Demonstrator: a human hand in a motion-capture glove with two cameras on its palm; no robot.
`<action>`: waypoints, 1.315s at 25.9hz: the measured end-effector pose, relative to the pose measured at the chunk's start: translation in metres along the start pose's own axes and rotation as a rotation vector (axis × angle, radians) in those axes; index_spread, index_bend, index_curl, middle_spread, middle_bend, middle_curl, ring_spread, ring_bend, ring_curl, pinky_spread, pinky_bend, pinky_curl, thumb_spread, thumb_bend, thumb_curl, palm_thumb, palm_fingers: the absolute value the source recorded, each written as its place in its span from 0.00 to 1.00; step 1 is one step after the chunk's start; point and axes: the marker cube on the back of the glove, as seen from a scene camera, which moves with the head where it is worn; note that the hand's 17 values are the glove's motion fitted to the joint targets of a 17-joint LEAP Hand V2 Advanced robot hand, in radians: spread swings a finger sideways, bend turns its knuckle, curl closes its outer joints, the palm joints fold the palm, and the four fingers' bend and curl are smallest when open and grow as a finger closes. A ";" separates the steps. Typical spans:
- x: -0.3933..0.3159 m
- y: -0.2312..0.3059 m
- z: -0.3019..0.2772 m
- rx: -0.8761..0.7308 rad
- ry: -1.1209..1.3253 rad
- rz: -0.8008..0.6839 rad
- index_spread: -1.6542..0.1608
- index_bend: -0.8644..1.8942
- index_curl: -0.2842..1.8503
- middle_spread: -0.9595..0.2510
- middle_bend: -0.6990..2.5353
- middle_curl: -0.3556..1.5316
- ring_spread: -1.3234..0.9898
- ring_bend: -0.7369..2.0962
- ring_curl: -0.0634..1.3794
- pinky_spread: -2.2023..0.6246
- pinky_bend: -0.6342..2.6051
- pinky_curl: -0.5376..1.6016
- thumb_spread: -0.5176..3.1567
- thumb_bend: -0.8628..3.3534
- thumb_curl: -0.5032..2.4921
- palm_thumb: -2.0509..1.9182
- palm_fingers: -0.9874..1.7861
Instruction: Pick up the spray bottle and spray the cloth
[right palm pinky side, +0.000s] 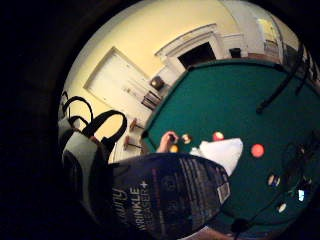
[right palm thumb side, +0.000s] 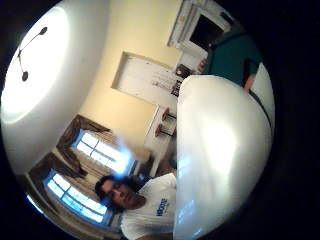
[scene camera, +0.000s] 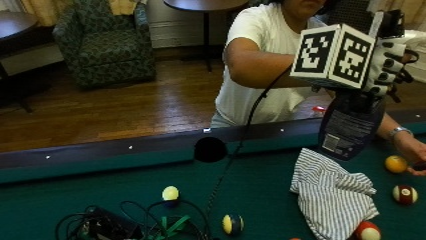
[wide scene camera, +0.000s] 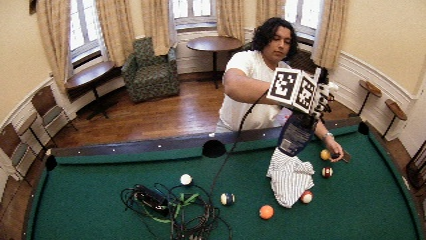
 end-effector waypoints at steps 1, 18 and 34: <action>0.003 0.003 0.006 0.016 -0.015 -0.010 0.76 0.42 0.43 0.62 0.43 0.48 0.47 0.52 0.37 0.66 0.33 0.45 0.27 0.20 0.46 0.75 0.86; 0.073 -0.021 0.131 0.060 -0.135 -0.016 0.76 0.43 0.43 0.62 0.43 0.48 0.47 0.52 0.37 0.66 0.33 0.45 0.26 0.20 0.46 0.75 0.86; 0.167 -0.065 0.249 0.171 -0.037 0.067 0.76 0.43 0.43 0.62 0.43 0.48 0.47 0.52 0.37 0.66 0.33 0.45 0.26 0.20 0.46 0.75 0.86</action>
